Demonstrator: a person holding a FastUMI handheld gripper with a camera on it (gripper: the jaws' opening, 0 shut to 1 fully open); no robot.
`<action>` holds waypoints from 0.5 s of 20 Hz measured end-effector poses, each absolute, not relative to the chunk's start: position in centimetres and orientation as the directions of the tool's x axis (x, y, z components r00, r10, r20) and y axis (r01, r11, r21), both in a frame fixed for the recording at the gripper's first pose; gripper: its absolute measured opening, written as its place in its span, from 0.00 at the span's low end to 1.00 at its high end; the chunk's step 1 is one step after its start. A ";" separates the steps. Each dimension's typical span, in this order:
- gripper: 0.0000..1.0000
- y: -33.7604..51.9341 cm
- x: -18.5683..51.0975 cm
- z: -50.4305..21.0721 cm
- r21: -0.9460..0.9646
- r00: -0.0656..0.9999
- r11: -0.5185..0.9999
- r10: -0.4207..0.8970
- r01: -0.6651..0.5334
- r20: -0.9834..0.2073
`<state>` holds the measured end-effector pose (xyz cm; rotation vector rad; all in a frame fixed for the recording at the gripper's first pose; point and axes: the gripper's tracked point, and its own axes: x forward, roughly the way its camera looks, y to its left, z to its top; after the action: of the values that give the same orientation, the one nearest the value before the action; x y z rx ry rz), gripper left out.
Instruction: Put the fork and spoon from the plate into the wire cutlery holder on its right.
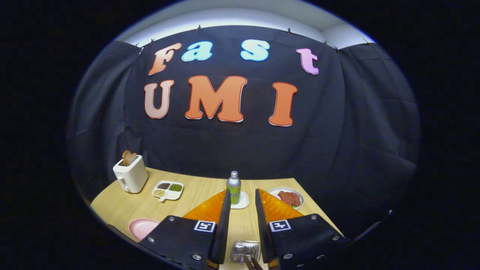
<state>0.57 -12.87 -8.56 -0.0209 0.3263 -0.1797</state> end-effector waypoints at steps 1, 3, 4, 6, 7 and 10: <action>0.42 -12.6 0.9 -8.2 -0.053 0.936 0.985 -0.172 0.164 -0.307; 0.54 -11.7 1.3 -6.7 -0.036 0.950 0.988 -0.152 0.148 -0.273; 0.63 -11.4 1.5 -5.8 -0.026 0.958 0.989 -0.146 0.144 -0.247; 0.74 -10.8 1.9 -4.1 -0.015 0.971 0.991 -0.131 0.131 -0.198; 0.75 -10.6 2.1 -3.7 -0.010 0.974 0.992 -0.122 0.123 -0.189; 0.80 -9.3 1.9 -3.6 -0.015 0.980 0.995 -0.102 0.101 -0.172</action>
<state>1.91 -9.33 -3.58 -0.0065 0.1734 -0.1020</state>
